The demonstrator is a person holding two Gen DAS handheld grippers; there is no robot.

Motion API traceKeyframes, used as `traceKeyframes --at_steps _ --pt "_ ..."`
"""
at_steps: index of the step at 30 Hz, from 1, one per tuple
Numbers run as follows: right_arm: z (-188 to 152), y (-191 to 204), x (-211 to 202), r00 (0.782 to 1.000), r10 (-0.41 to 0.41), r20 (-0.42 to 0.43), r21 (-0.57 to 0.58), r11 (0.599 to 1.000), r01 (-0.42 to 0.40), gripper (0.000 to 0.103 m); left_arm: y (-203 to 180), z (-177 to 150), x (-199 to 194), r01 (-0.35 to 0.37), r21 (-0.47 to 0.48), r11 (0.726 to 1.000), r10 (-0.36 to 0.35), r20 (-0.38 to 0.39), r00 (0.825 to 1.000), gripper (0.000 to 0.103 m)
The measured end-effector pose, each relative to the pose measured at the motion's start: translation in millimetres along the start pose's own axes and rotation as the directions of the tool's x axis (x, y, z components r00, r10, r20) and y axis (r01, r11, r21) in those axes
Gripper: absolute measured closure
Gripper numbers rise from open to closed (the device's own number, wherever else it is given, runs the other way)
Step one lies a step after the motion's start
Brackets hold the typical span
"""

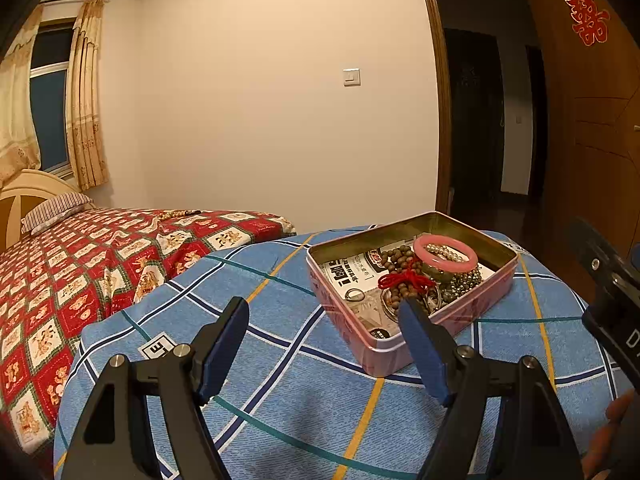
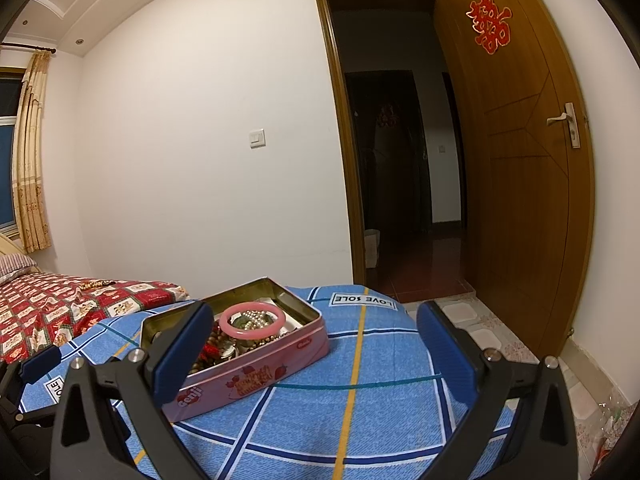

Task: Organize jewelry

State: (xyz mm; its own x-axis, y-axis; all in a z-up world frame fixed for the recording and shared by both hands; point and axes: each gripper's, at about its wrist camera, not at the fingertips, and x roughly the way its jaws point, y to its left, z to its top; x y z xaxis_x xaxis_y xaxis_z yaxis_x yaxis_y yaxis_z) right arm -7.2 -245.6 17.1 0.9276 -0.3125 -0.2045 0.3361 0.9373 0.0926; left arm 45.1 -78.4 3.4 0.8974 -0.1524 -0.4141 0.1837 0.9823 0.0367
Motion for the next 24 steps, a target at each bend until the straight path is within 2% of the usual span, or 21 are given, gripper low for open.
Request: traceKeyframes --at_steps 24 --pt "-0.7 -0.2 0.8 1.0 -0.001 -0.002 0.0 1.0 0.001 0.0 -1.5 0.6 0.6 0.001 0.004 1.0 -0.001 0.0 1.0 0.025"
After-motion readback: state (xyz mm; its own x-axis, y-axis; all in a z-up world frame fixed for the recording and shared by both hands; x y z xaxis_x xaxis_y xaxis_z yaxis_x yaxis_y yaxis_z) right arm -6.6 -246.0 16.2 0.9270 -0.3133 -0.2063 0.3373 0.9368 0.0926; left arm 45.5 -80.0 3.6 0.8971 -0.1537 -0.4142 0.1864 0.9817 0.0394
